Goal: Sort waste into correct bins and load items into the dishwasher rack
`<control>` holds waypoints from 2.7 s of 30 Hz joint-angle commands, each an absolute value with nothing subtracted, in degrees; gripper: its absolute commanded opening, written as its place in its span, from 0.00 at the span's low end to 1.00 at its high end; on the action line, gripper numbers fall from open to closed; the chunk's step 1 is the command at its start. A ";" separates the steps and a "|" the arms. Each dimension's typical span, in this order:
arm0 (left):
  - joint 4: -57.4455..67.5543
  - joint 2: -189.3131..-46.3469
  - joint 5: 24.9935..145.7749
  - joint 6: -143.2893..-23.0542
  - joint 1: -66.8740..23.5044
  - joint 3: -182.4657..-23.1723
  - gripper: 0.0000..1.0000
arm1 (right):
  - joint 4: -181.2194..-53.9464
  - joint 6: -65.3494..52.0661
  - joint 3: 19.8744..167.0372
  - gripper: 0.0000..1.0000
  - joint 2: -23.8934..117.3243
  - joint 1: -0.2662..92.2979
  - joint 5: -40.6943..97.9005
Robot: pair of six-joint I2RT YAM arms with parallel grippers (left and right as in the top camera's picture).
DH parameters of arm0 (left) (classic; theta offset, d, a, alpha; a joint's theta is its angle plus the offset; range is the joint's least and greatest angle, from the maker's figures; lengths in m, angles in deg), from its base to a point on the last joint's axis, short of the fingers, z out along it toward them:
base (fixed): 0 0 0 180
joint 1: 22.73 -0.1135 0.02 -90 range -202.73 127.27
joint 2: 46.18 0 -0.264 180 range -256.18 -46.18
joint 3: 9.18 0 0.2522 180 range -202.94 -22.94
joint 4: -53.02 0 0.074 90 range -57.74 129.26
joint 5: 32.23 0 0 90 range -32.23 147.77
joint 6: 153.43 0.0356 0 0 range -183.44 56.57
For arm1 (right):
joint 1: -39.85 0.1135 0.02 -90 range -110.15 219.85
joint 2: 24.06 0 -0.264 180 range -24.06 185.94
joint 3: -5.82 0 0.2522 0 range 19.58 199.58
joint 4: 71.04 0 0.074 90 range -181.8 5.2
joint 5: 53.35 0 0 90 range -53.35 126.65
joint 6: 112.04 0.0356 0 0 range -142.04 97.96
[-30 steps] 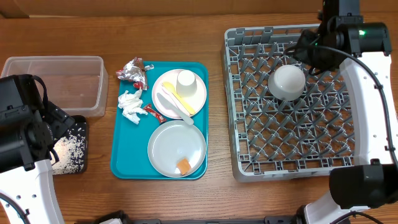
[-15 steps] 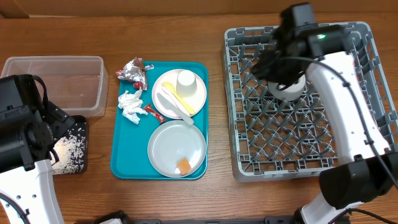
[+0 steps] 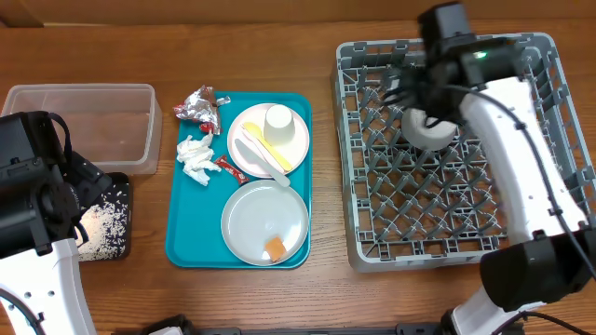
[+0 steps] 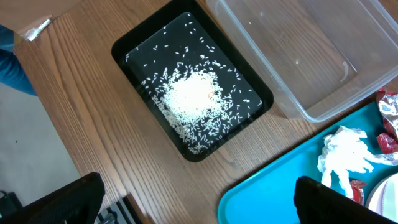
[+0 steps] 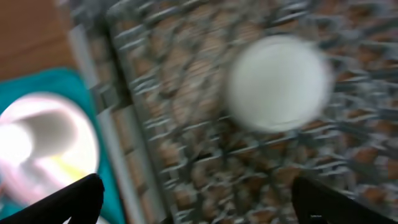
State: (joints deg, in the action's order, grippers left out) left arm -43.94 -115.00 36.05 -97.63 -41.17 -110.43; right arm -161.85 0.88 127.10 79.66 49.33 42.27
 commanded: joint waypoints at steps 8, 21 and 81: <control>-44.09 -115.17 35.33 -98.35 -41.48 -111.12 1.00 | -163.73 2.06 127.17 1.00 79.21 35.19 40.66; -40.46 -115.17 48.88 -99.66 -41.45 -111.12 1.00 | -163.34 2.01 127.17 1.00 79.21 33.83 36.50; -20.70 -141.91 59.24 -97.24 -10.46 -76.55 0.57 | -163.34 2.01 127.17 1.00 79.21 33.81 36.50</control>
